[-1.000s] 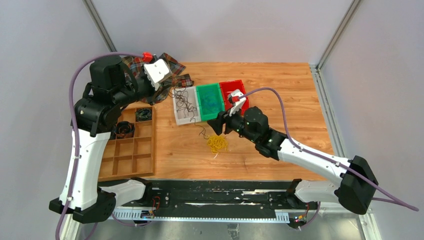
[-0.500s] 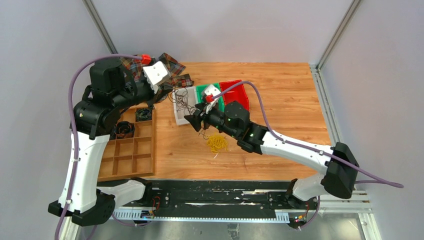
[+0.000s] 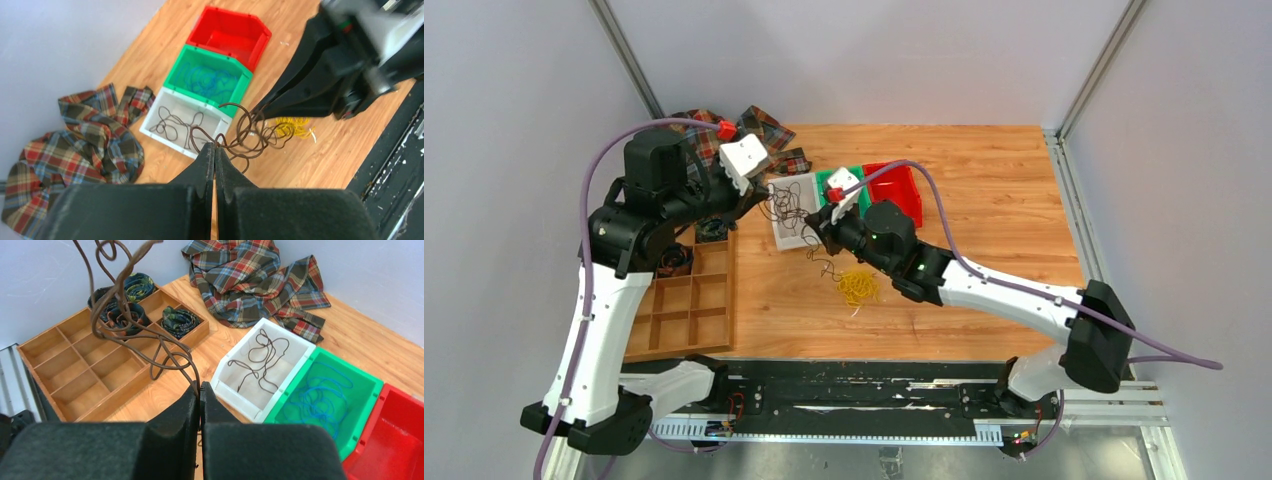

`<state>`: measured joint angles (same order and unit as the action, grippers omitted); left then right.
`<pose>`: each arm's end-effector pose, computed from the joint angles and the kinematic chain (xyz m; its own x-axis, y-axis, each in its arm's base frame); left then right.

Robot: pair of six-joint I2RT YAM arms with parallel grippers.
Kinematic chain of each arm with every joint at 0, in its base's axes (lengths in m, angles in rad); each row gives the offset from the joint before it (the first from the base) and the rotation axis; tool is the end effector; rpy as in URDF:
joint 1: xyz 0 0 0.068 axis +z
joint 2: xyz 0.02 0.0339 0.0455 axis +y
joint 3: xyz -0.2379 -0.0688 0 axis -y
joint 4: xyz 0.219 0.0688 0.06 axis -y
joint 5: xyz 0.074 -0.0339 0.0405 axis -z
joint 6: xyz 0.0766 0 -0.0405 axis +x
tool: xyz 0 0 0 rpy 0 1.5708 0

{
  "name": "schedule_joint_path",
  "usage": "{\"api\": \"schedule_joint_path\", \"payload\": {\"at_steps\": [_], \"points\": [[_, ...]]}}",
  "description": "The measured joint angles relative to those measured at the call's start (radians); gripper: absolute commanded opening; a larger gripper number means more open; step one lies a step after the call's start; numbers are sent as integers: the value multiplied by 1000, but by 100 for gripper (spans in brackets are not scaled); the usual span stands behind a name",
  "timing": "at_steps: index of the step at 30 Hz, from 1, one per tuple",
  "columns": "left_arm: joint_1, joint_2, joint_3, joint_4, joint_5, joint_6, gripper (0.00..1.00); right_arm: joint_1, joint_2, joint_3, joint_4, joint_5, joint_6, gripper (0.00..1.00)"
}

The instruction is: Untangle the cables

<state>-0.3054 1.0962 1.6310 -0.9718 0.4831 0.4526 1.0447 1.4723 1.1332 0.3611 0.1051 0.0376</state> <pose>0.1778 -0.0934 0.4283 -0.0710 0.4284 -0.9008 0.7770 0.5901 0.2194 0.1944 0.3187 0.3373 -0.0193 0.0412 -0.9990 -0.8072 0.5890 0.0399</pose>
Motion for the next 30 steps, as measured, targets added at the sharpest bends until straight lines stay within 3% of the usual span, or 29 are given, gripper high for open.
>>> {"api": "schedule_joint_path", "payload": {"at_steps": [11, 19, 30], "points": [[0, -71, -182, -1, -85, 45, 1, -116, -253, -139, -64, -165, 155, 1], [0, -96, -235, 5, -95, 64, 1, -156, -279, -134, -155, -306, 225, 0], [0, -111, -237, 7, -95, 66, 1, -174, -301, -130, -180, -358, 266, 1]]}}
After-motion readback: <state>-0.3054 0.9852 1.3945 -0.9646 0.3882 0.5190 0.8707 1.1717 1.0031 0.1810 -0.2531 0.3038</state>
